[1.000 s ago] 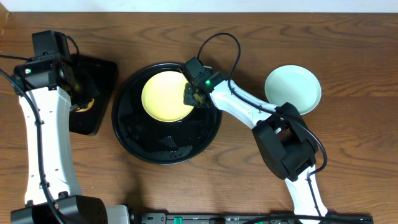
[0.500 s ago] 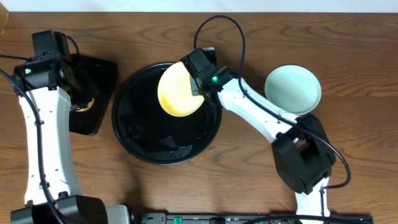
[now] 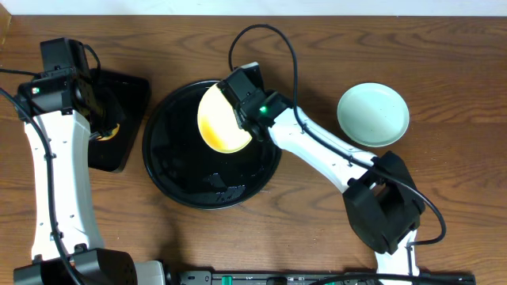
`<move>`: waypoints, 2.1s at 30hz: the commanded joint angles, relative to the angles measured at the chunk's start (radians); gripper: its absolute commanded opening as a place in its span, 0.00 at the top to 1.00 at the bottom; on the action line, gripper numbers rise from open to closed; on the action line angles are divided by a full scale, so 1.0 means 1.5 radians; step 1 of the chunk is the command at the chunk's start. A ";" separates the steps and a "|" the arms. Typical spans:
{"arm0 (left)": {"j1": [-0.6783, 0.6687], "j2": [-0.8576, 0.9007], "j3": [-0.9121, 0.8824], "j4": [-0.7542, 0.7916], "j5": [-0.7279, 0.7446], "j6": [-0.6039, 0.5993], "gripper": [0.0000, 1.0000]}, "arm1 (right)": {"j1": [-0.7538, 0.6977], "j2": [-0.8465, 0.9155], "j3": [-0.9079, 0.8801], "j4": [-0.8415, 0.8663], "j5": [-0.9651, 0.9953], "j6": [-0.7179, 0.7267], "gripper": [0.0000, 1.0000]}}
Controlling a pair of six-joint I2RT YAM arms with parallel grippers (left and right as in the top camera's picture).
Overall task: Clean dirty plates on tray and stack at the side
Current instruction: 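Grip the yellow plate's rim with the right gripper and tilt it up, then lift the yellow plate off the black tray with the right gripper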
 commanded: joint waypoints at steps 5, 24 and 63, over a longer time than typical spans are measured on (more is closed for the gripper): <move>0.002 -0.007 0.000 0.003 -0.001 -0.004 0.90 | 0.025 -0.014 0.059 -0.018 0.082 -0.053 0.99; 0.002 -0.007 0.000 0.004 -0.001 -0.004 0.90 | 0.089 -0.014 0.138 -0.044 0.303 -0.237 0.99; 0.002 -0.004 -0.001 0.006 0.001 -0.004 0.90 | -0.017 -0.014 0.138 -0.217 0.398 -0.133 0.99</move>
